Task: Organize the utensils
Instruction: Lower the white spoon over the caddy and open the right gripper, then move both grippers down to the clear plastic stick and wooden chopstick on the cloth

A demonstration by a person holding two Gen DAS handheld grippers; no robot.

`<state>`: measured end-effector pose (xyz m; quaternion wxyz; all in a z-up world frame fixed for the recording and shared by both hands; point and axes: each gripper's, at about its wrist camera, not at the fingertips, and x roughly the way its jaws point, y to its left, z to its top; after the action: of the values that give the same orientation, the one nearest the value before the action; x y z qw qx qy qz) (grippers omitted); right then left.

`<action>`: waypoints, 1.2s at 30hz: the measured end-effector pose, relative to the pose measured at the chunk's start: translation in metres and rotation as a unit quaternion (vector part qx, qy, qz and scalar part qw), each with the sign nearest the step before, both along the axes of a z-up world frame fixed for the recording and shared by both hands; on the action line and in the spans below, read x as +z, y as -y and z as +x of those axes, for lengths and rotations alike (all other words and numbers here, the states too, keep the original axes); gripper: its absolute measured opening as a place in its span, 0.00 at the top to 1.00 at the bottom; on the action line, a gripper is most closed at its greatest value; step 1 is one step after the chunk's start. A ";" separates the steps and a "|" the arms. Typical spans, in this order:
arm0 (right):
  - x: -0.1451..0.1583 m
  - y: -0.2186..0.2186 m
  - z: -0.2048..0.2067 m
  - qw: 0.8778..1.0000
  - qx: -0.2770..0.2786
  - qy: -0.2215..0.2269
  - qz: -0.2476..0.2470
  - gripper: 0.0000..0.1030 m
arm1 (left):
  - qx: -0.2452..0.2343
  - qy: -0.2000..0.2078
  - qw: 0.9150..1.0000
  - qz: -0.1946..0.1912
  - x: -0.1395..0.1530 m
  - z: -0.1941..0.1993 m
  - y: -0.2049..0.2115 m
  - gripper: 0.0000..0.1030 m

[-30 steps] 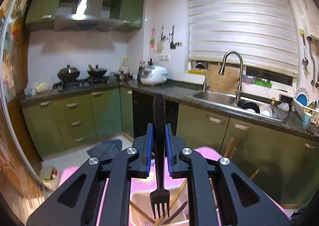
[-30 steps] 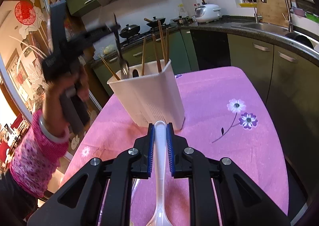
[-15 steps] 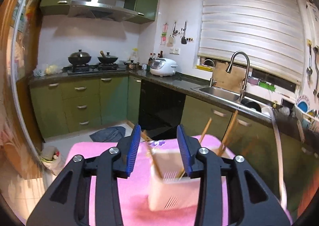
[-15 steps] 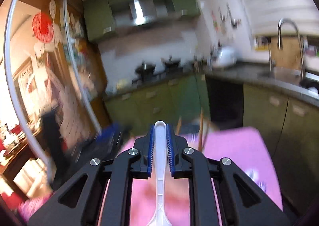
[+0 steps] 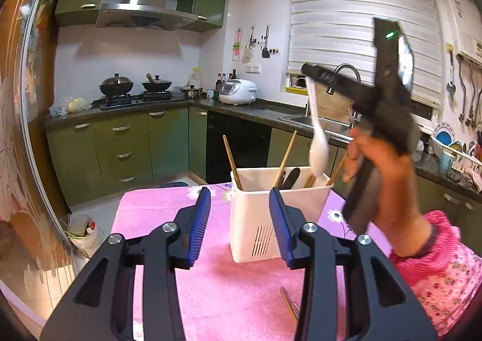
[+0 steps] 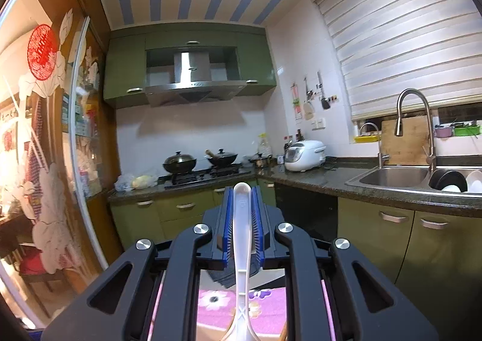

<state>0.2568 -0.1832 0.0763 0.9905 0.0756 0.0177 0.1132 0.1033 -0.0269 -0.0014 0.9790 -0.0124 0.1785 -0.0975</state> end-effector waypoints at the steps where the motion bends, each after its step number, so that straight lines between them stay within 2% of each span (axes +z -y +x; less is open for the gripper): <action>1: -0.005 -0.002 0.004 1.000 -0.002 0.001 -0.003 0.87 | -0.001 0.001 1.000 0.004 0.000 -0.002 0.001 0.63; 11: -0.048 -0.007 0.005 1.000 -0.006 -0.018 -0.016 0.87 | -0.010 -0.023 1.000 0.006 -0.005 0.005 0.004 0.62; 12: -0.052 -0.007 0.003 1.000 -0.004 -0.021 -0.019 0.85 | -0.011 -0.026 1.000 0.007 -0.006 0.005 0.005 0.61; 14: -0.058 -0.007 -0.001 0.999 -0.004 -0.024 -0.026 0.69 | -0.011 -0.032 0.999 0.010 -0.008 0.004 0.007 0.60; 19: -0.057 0.007 -0.043 1.000 0.010 -0.007 -0.023 0.67 | -0.014 -0.069 0.997 0.023 -0.018 0.003 0.014 0.57; 23: -0.055 0.024 -0.094 0.999 0.021 -0.012 -0.023 0.61 | -0.030 -0.117 0.992 0.037 -0.043 0.000 0.030 0.57; 29: -0.086 0.062 -0.151 0.996 0.018 -0.080 -0.048 0.60 | -0.061 -0.207 0.976 0.039 -0.098 0.002 0.060 0.57; 36: -0.112 0.109 -0.178 0.991 -0.004 -0.130 -0.027 0.58 | -0.054 -0.248 0.962 0.104 -0.128 0.004 0.098 0.57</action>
<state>0.0786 -0.2925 -0.0359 0.9820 0.0628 0.1487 0.0984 0.1073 -0.1252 -0.1294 0.8933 0.0751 0.4251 -0.1252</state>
